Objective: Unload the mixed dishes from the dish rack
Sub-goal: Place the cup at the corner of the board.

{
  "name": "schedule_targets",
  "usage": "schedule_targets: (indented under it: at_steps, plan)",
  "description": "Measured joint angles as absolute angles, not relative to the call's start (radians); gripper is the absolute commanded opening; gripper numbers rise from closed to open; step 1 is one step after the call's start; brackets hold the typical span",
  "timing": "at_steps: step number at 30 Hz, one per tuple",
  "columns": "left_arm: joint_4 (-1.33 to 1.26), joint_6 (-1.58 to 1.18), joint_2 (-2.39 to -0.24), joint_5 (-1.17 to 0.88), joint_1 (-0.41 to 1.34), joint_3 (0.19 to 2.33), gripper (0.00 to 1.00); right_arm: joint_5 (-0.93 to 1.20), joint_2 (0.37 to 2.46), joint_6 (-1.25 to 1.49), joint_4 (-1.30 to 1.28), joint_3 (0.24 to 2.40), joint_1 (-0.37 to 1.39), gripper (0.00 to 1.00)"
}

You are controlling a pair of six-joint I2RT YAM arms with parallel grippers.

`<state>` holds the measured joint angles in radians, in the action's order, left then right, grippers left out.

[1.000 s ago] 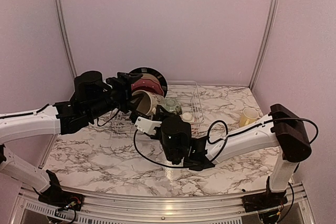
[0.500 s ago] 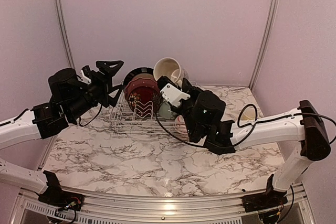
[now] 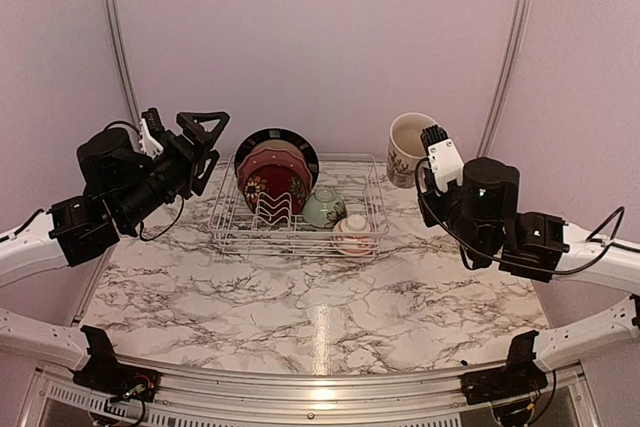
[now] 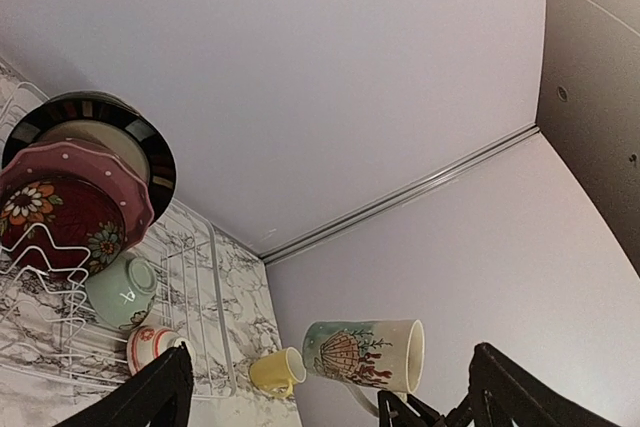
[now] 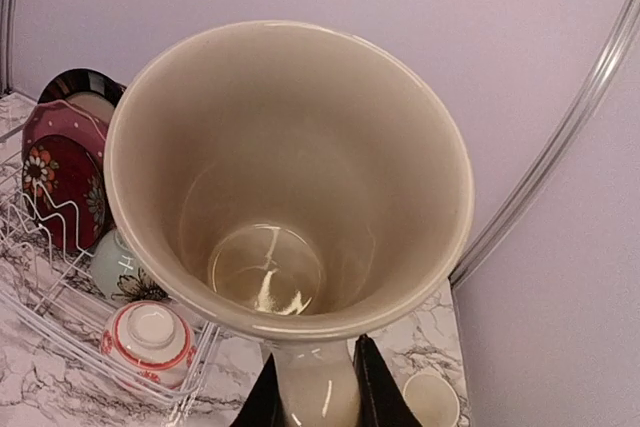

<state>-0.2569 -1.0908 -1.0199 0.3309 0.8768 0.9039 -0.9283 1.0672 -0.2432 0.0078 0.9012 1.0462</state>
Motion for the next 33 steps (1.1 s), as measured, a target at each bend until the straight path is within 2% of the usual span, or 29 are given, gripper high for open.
schedule_targets:
  at_steps: [6,12,20,26,33]
  plan:
    - [-0.264,-1.051,-1.032,0.323,0.877,0.925,0.99,-0.868,0.957,0.065,-0.312,0.820,0.964,0.00]
    - [-0.275,-1.052,-1.064,0.300,0.877,0.930,0.99,-0.732,0.956,0.183,-0.407,0.738,0.751,0.00]
    - [-0.289,-1.064,-1.073,0.274,0.877,0.930,0.99,-0.530,1.116,0.171,-0.277,0.713,0.474,0.00]
    - [-0.289,-1.066,-1.068,0.270,0.877,0.930,0.99,-0.434,1.242,0.147,-0.178,0.715,0.424,0.00]
    - [-0.289,-1.066,-1.063,0.269,0.877,0.930,0.99,-0.420,1.339,0.128,-0.073,0.725,0.404,0.00]
